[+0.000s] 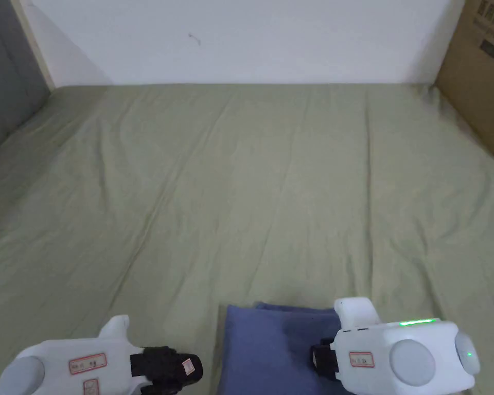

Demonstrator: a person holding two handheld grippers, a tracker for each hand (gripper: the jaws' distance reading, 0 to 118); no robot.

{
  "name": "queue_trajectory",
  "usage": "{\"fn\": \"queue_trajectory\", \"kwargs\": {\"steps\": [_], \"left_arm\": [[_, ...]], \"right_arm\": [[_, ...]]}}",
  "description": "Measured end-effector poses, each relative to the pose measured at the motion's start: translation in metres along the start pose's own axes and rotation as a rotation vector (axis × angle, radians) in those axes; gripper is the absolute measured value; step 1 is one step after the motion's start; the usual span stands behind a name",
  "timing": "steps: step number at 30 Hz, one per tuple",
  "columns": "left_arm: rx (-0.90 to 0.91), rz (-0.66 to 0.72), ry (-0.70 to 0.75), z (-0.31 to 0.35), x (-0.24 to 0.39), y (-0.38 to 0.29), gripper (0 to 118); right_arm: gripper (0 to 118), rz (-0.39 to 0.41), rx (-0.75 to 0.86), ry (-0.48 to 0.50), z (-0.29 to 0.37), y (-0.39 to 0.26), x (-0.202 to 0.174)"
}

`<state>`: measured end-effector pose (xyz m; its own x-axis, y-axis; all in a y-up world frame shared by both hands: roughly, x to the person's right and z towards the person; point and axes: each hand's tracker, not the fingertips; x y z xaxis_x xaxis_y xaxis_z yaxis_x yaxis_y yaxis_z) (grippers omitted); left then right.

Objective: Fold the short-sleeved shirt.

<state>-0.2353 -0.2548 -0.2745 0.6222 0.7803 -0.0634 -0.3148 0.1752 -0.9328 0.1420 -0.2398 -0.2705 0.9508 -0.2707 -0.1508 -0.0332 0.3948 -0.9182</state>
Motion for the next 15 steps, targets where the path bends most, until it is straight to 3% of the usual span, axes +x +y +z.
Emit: {"fn": "queue_trajectory", "kwargs": {"steps": [2,4,6,7,8,10,11,15], "left_arm": [[-0.011,0.015,-0.010,-0.006,-0.001,-0.001,0],[-0.027,-0.003,-0.017,-0.012,-0.001,0.001,0],[-0.046,-0.023,-0.054,-0.020,0.000,0.003,2],[-0.052,-0.028,-0.068,-0.024,-0.001,0.005,10],[-0.066,-0.034,-0.097,-0.029,0.000,0.007,24],[-0.083,-0.007,-0.117,-0.041,-0.003,0.010,93],[-0.109,0.013,-0.139,-0.053,-0.004,0.011,116],[-0.145,0.066,-0.231,-0.072,-0.011,0.016,115]], "right_arm": [[0,-0.012,0.005,0.025,-0.011,-0.002,0.006],[0,-0.083,0.012,0.063,-0.003,0.002,0.011],[0,-0.065,0.011,0.063,-0.001,0.005,0.015],[0,-0.060,0.011,0.060,-0.001,0.005,0.016],[0,-0.058,0.013,0.059,0.001,0.003,0.014],[0,-0.057,0.015,0.058,0.001,0.002,0.013],[0,-0.054,0.019,0.057,0.001,0.002,0.013],[0,-0.059,0.021,0.068,0.001,0.000,0.015]]}}
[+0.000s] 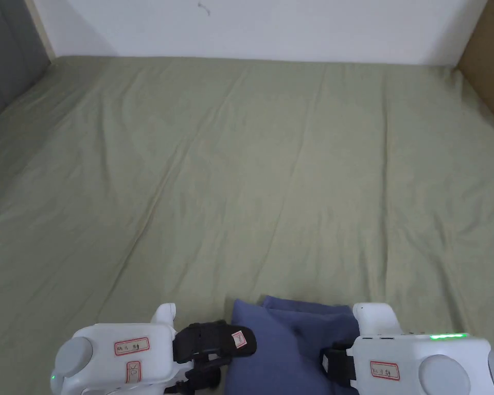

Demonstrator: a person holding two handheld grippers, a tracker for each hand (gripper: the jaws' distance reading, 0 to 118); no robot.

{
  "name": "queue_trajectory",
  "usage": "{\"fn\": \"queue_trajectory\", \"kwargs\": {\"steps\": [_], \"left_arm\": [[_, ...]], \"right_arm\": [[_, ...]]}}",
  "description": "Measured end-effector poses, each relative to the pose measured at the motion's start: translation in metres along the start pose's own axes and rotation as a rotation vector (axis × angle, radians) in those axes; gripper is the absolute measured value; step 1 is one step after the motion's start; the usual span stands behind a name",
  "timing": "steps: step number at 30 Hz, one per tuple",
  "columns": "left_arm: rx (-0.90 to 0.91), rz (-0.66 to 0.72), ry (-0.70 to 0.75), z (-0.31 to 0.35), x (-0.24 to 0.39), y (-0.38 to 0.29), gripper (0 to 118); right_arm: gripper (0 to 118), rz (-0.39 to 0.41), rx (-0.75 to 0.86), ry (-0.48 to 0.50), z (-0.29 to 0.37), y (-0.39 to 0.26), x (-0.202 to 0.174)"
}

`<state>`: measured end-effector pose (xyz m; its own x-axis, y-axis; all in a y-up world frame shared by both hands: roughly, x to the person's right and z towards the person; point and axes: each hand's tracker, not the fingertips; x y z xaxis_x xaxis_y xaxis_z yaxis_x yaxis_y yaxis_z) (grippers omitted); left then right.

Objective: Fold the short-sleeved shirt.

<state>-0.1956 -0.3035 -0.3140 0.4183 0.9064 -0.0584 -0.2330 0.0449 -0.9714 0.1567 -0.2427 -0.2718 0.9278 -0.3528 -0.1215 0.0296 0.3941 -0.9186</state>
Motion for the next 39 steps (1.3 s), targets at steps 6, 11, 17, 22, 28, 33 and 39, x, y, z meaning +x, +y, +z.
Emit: {"fn": "queue_trajectory", "kwargs": {"steps": [6,11,17,22,28,33,39], "left_arm": [[-0.058,0.009,-0.096,-0.031,-0.005,0.013,113],[-0.083,-0.064,0.046,-0.061,-0.009,0.002,29],[-0.074,-0.061,-0.040,-0.038,-0.019,0.005,28],[-0.061,-0.058,-0.033,-0.016,-0.016,0.014,27],[0.015,-0.114,0.082,0.062,-0.020,0.039,25],[0.094,-0.187,0.328,0.160,-0.025,0.080,25],[0.123,-0.223,0.759,0.260,-0.040,0.138,25]], "right_arm": [[0,-0.046,-0.002,0.040,0.000,0.000,0.006],[0,-0.043,-0.007,0.029,0.001,0.000,0.004],[0,-0.014,0.002,0.011,0.014,0.008,-0.007],[0,0.026,0.028,-0.008,0.025,0.013,-0.025],[0,0.039,0.065,0.018,0.034,0.019,-0.047],[0,0.040,0.059,0.044,0.024,0.022,-0.058],[0,0.062,0.007,0.036,0.003,0.021,-0.068]]}}
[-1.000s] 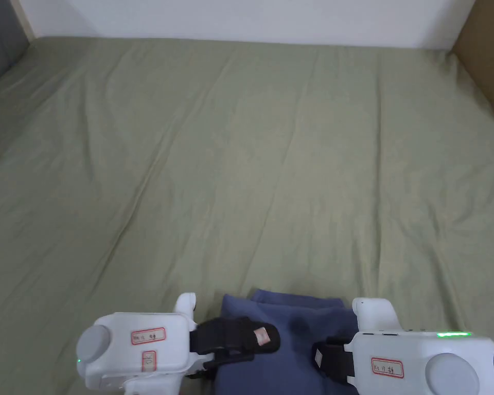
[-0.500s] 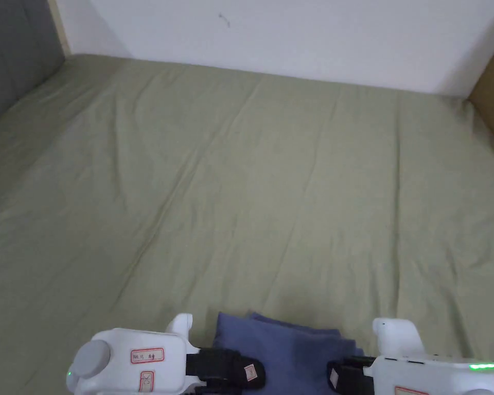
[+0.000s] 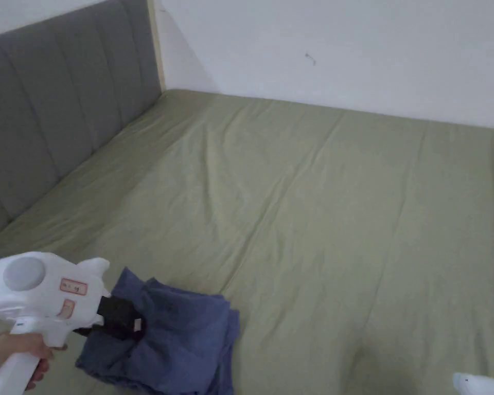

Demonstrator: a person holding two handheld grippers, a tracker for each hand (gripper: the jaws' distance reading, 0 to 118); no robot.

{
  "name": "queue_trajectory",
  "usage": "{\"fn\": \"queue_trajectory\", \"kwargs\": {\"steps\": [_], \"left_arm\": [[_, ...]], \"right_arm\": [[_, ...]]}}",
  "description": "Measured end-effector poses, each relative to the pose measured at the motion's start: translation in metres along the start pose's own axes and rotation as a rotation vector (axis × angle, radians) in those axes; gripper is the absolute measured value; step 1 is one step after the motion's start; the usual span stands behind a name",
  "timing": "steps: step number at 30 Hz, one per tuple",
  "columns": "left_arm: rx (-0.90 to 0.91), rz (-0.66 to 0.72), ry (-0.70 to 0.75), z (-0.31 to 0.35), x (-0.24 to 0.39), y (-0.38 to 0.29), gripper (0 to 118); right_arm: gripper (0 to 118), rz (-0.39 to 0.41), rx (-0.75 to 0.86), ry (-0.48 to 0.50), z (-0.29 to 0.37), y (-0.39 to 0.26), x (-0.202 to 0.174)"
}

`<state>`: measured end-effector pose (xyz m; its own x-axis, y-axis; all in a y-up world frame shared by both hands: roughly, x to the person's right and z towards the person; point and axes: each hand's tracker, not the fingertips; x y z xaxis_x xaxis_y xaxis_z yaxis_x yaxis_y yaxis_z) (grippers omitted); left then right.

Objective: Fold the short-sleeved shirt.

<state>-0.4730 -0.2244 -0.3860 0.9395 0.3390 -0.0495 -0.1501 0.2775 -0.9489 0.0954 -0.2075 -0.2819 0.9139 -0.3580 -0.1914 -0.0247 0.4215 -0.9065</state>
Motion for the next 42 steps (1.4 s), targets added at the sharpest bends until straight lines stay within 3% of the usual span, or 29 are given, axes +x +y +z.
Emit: {"fn": "queue_trajectory", "kwargs": {"steps": [3,10,11,14,15,19,20,21,22,24,28,33,37,39,42], "left_arm": [[-0.045,-0.038,0.210,0.009,-0.034,0.024,25],[-0.065,-0.099,0.308,0.021,-0.053,0.044,26],[-0.067,-0.085,0.327,0.022,-0.054,0.045,34],[-0.098,-0.064,0.430,0.026,-0.061,0.044,100],[-0.084,-0.058,0.417,0.033,-0.061,0.041,115],[0.058,0.061,0.333,0.063,-0.060,0.032,114],[0.086,0.087,0.300,0.072,-0.047,0.022,112],[0.104,0.100,0.254,0.078,-0.037,0.017,101],[0.134,0.112,0.226,0.083,-0.028,0.012,78],[0.258,0.148,0.169,0.092,-0.005,0.000,4],[0.295,0.106,-0.012,0.094,0.057,-0.028,0],[0.312,0.009,0.075,0.083,0.145,-0.060,0],[0.328,-0.030,0.015,0.074,0.202,-0.086,0],[0.340,-0.086,0.051,0.073,0.237,-0.099,0],[0.474,-0.166,0.165,0.071,0.284,-0.124,0]], "right_arm": [[0,-0.018,-0.021,0.003,-0.009,-0.001,0.000],[0,-0.053,-0.034,-0.008,-0.013,-0.001,0.006],[0,-0.056,-0.033,-0.012,-0.015,-0.002,0.009],[0,-0.065,-0.035,-0.022,-0.013,-0.002,0.013],[0,-0.068,-0.034,-0.022,-0.010,-0.003,0.016],[0,-0.081,-0.033,-0.014,-0.007,-0.008,0.023],[0,-0.081,-0.031,-0.015,-0.006,-0.010,0.024],[0,-0.084,-0.029,-0.015,-0.005,-0.012,0.025],[0,-0.087,-0.028,-0.011,-0.004,-0.013,0.026],[0,-0.092,-0.016,0.003,0.002,-0.017,0.028],[0,-0.096,0.002,0.008,0.013,-0.024,0.025],[0,-0.118,0.045,0.009,0.033,-0.034,0.037],[0,-0.146,0.090,0.012,0.026,-0.026,0.033],[0,-0.164,0.114,0.014,0.039,-0.039,0.061],[0,-0.144,0.194,-0.063,0.060,-0.046,0.071]]}}
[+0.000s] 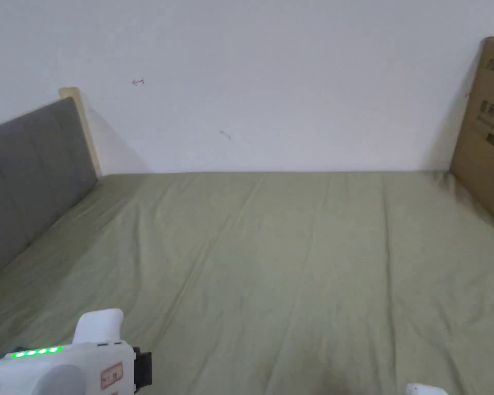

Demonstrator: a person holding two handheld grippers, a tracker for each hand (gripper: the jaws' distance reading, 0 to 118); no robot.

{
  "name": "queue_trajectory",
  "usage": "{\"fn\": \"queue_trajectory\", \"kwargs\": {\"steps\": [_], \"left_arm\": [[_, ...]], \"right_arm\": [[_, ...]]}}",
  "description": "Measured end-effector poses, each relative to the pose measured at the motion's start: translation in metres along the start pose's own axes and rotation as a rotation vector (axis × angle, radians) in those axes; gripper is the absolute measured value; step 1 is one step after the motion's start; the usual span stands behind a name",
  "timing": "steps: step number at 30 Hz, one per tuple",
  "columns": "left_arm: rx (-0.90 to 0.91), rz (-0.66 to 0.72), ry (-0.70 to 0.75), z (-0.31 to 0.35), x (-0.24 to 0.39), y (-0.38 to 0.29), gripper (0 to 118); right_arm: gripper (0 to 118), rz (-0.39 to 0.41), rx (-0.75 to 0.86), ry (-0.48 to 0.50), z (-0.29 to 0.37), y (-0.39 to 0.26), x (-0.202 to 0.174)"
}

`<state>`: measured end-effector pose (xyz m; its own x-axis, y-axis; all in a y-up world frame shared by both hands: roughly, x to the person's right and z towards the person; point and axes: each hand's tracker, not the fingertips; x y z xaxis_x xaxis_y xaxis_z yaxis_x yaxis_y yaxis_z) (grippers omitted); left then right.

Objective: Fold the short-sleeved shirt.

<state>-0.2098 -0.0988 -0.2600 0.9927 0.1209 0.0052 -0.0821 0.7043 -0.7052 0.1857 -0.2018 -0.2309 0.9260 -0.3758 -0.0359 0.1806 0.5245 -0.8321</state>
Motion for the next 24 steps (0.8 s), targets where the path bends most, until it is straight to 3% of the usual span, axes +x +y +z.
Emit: {"fn": "queue_trajectory", "kwargs": {"steps": [3,9,15,20,24], "left_arm": [[0.116,-0.119,0.034,0.021,0.046,-0.008,0],[0.317,-0.242,0.100,0.058,0.101,-0.001,0],[0.521,-0.210,0.157,0.090,0.126,0.010,0],[0.628,-0.214,0.224,0.106,0.134,0.013,0],[0.646,-0.210,0.177,0.111,0.134,0.008,0]], "right_arm": [[0,0.065,0.128,-0.098,0.029,0.001,0.006],[0,0.157,0.442,-0.261,0.102,0.039,-0.036],[0,0.219,0.688,-0.349,0.148,0.060,-0.072],[0,0.256,0.780,-0.406,0.159,0.061,-0.092],[0,0.263,0.820,-0.436,0.158,0.053,-0.099]]}}
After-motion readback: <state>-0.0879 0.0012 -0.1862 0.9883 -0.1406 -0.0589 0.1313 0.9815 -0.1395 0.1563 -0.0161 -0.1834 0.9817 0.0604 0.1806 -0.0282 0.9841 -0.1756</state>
